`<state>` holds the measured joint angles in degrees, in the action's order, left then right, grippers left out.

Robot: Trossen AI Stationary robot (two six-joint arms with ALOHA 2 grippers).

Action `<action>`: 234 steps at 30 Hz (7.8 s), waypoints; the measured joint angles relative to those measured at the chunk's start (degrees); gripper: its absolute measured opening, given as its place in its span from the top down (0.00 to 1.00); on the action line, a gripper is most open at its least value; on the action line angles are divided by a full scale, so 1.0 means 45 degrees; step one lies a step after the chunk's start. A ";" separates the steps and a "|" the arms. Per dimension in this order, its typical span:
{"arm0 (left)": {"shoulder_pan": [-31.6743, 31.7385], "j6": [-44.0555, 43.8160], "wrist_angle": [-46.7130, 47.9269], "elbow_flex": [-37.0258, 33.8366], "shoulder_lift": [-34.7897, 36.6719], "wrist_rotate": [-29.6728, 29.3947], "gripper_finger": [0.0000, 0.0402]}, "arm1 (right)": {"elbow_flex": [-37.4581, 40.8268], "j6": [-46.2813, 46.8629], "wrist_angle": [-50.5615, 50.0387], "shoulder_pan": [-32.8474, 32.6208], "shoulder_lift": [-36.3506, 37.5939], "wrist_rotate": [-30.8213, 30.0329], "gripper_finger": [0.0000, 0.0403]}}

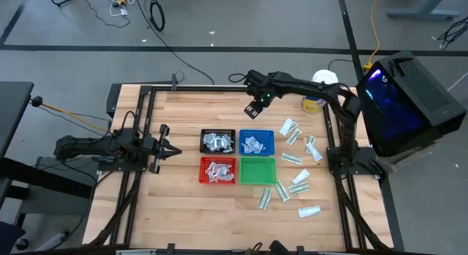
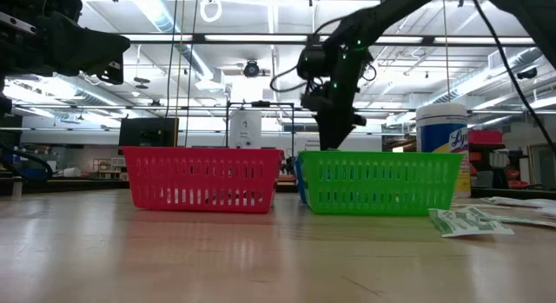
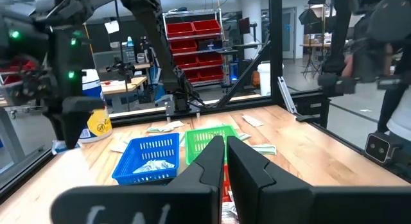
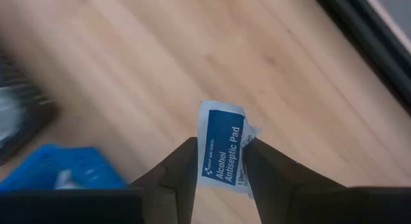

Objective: Pick & Place First Aid Supplies
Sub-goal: Put the blue alcohol pad into the blue bin, then put the green bandage pack into the green bin

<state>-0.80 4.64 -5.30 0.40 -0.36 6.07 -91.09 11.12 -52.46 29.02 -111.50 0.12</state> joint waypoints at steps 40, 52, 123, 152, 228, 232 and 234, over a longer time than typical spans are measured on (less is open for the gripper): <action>0.0001 0.0000 0.0000 0.0000 0.0000 0.0000 0.94 | 0.0382 -0.0249 -0.0278 -0.4242 0.0781 0.0844 0.68; -0.0002 0.0000 0.0000 -0.0002 0.0000 0.0000 0.94 | 0.2401 -0.0720 -0.0454 -0.4038 0.0766 0.0805 0.68; -0.0002 0.0000 0.0000 -0.0003 0.0000 0.0000 0.94 | 0.6591 0.8768 0.0170 -0.0528 0.4351 -0.0515 0.46; -0.0003 0.0000 0.0000 -0.0001 0.0000 0.0000 0.94 | 0.7852 1.1159 0.0609 0.1397 0.4385 -0.0119 0.46; -0.0001 0.0000 0.0000 -0.0003 0.0000 0.0000 0.94 | 0.8582 1.3430 0.2927 0.1805 0.3059 0.0093 0.46; 0.0001 0.0000 0.0000 -0.0005 0.0000 0.0000 0.94 | 0.8582 1.3428 0.2913 0.1805 0.3059 0.0119 0.46; 0.0002 0.0000 0.0000 -0.0005 0.0000 0.0000 0.94 | 0.8582 1.3428 0.2872 0.1805 0.3054 0.0140 0.46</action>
<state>-0.80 4.64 -5.30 0.38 -0.36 6.07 -52.47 71.55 -39.54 37.15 -97.76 0.75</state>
